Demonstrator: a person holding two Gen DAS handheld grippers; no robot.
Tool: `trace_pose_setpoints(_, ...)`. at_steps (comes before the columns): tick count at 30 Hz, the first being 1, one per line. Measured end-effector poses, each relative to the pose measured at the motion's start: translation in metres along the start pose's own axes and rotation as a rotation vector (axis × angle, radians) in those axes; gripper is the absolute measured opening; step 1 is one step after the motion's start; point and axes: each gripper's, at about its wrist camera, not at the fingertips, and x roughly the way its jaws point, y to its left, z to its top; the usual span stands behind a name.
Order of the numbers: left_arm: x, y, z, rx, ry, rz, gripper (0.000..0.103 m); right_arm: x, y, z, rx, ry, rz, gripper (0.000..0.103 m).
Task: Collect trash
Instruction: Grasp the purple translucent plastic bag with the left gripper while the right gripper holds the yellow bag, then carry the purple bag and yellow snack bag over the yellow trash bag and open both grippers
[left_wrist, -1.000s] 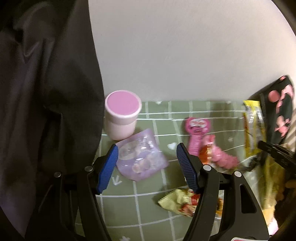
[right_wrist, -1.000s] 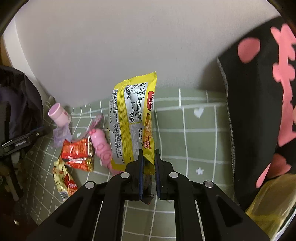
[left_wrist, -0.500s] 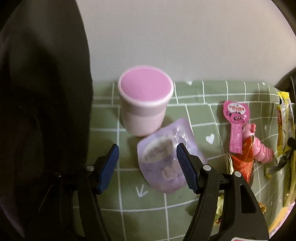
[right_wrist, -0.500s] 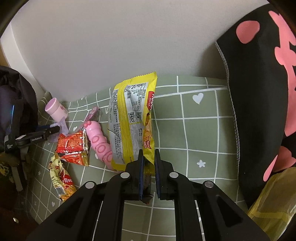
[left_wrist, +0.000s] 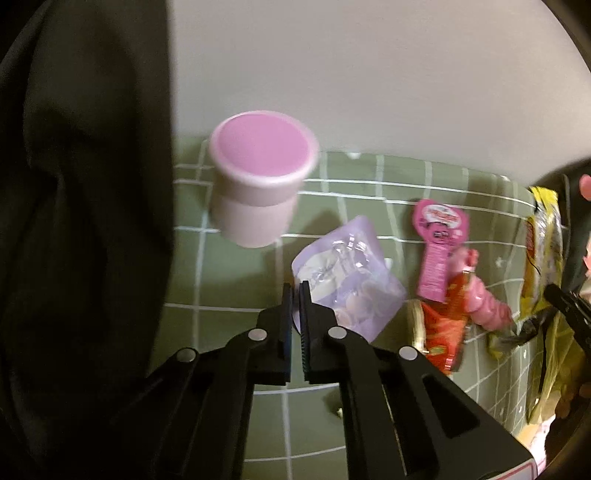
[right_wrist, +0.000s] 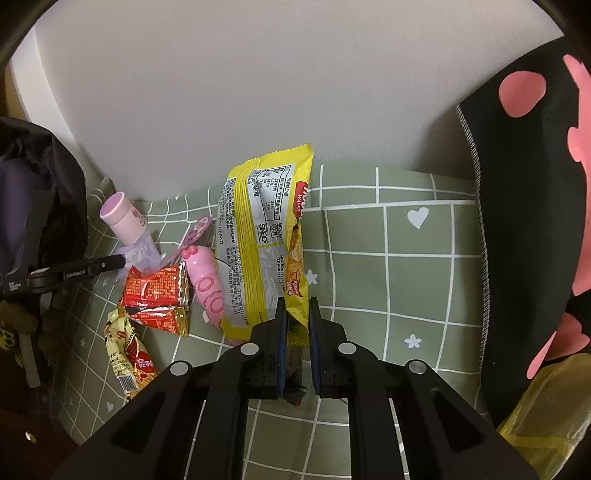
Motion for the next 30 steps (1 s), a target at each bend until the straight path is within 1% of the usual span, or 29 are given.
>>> trace_pose_setpoints(3, -0.012, -0.013, 0.001, 0.015, -0.03, -0.036, 0.002, -0.003, -0.001, 0.002, 0.013, -0.012, 0.002, 0.012)
trace_pose_setpoints(9, -0.036, -0.024, 0.005, 0.031, -0.104, -0.078, 0.001, -0.015, -0.004, 0.003, 0.043, -0.062, 0.012, 0.012)
trace_pose_setpoints(16, -0.075, -0.006, 0.014, 0.005, -0.176, -0.149, 0.001, -0.032, -0.003, 0.013, 0.058, -0.121, -0.003, 0.012)
trace_pose_setpoints(19, -0.076, -0.006, 0.015, -0.006, -0.186, -0.175, 0.001, -0.045, -0.001, 0.018, 0.056, -0.16, -0.003, 0.012)
trace_pose_setpoints(23, -0.076, -0.013, 0.014, -0.004, -0.187, -0.2, 0.001, -0.055, -0.001, 0.019, 0.045, -0.18, -0.008, 0.012)
trace_pose_setpoints(26, -0.078, -0.023, 0.015, 0.014, -0.194, -0.219, 0.001, -0.062, -0.005, 0.018, 0.052, -0.192, -0.014, 0.012)
trace_pose_setpoints(28, -0.085, -0.03, 0.02, 0.031, -0.209, -0.235, 0.001, -0.065, -0.01, 0.018, 0.064, -0.195, 0.001, 0.012)
trace_pose_setpoints(30, -0.092, -0.037, 0.024, 0.049, -0.228, -0.248, 0.001, -0.071, -0.011, 0.016, 0.074, -0.214, -0.005, 0.012)
